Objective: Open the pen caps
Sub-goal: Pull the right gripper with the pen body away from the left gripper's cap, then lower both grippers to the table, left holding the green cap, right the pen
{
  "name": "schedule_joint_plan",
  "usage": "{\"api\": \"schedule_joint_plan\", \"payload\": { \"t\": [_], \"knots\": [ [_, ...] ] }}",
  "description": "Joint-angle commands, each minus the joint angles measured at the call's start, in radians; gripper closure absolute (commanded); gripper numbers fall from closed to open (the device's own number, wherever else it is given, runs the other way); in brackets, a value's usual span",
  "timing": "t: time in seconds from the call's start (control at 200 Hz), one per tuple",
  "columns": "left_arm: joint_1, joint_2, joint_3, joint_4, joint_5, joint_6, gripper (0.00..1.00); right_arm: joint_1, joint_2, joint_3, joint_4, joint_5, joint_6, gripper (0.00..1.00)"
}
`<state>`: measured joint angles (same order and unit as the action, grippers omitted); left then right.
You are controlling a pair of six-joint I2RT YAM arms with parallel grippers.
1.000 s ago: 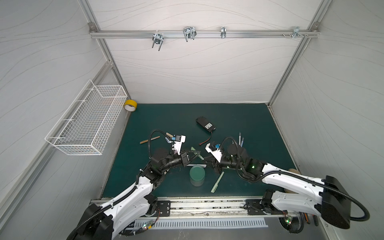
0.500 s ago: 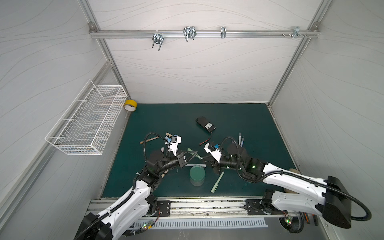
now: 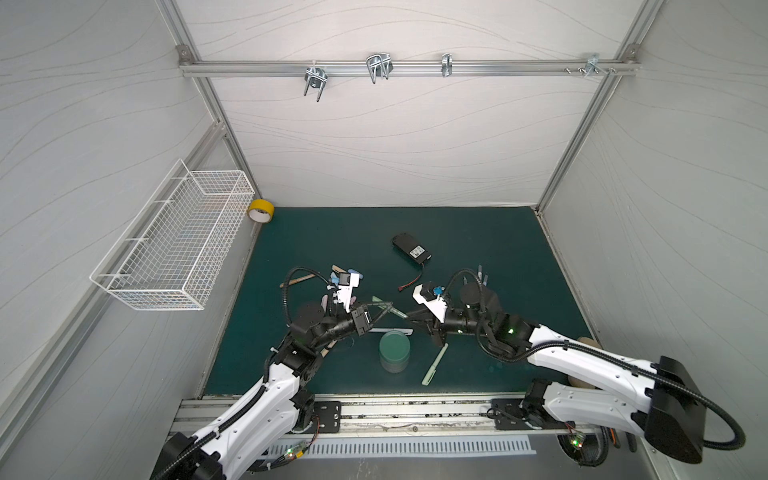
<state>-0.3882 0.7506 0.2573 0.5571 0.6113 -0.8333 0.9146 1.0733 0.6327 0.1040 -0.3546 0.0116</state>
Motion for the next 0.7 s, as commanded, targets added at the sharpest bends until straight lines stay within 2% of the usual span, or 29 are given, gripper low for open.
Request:
{"api": "schedule_joint_plan", "payload": {
  "t": [0.0,0.175,0.325,0.515,0.63,0.695],
  "knots": [
    [0.074,-0.018,-0.012,-0.001,-0.180,0.017,1.00,-0.056,-0.025,-0.035,-0.113,-0.146,0.029,1.00],
    [0.121,-0.010,-0.031,0.038,-0.156,-0.025,1.00,-0.057,-0.012,-0.031,-0.123,-0.139,0.017,1.00],
    [0.127,-0.008,-0.014,-0.022,-0.179,-0.002,1.00,-0.063,-0.039,-0.048,-0.101,-0.035,0.052,1.00],
    [0.127,0.009,0.076,-0.392,-0.398,0.093,1.00,-0.082,-0.062,-0.041,-0.149,0.292,0.131,1.00],
    [0.127,0.109,0.128,-0.485,-0.474,0.122,1.00,-0.112,-0.045,-0.030,-0.198,0.477,0.204,1.00],
    [0.127,0.175,0.163,-0.530,-0.506,0.139,1.00,-0.149,-0.032,-0.019,-0.236,0.543,0.253,1.00]
  ]
}}
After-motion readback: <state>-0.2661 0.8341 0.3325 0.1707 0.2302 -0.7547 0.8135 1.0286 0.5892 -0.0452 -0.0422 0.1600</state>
